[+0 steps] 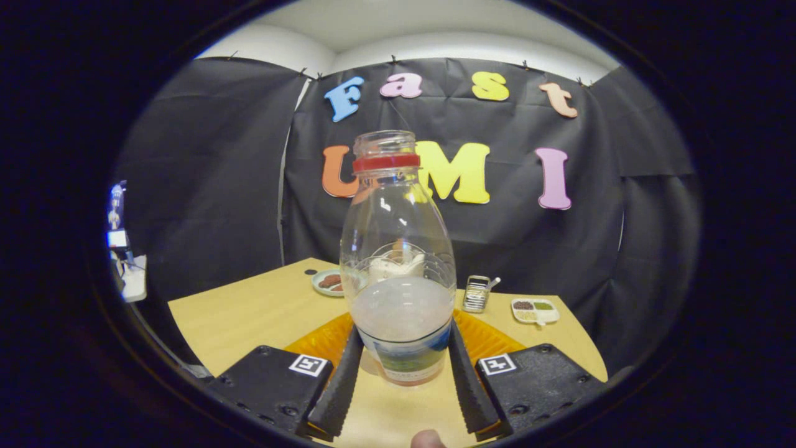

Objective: Take the bottle from table, then pour the juice into the cup, finally place the bottle on the coaster

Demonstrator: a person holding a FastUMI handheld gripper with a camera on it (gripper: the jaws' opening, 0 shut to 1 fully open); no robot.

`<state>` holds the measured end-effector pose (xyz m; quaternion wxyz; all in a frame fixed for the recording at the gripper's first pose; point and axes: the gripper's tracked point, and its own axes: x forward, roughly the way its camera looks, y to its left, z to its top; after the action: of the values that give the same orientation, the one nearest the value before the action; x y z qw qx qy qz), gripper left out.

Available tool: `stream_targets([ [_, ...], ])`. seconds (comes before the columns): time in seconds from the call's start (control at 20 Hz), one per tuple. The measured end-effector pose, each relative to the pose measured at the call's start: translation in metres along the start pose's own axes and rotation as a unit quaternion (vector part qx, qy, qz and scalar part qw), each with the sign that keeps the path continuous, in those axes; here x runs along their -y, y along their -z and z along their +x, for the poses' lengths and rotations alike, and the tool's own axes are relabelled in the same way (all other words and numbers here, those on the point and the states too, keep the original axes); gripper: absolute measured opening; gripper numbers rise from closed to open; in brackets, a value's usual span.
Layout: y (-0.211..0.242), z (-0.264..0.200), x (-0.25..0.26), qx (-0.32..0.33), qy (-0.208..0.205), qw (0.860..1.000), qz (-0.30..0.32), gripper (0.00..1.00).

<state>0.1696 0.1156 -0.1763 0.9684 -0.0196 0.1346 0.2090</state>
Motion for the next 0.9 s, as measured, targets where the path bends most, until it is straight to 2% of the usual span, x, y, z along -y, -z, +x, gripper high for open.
stream_targets([
  [0.25, -0.003, 0.046, -0.002, -0.01, 0.004, 1.0, 0.005, 0.74],
  [0.4, 0.004, 0.077, -0.012, -0.018, -0.008, 1.0, 0.016, 0.74],
  [0.9, 0.073, 0.153, -0.042, -0.061, -0.025, 0.998, 0.011, 0.76],
])
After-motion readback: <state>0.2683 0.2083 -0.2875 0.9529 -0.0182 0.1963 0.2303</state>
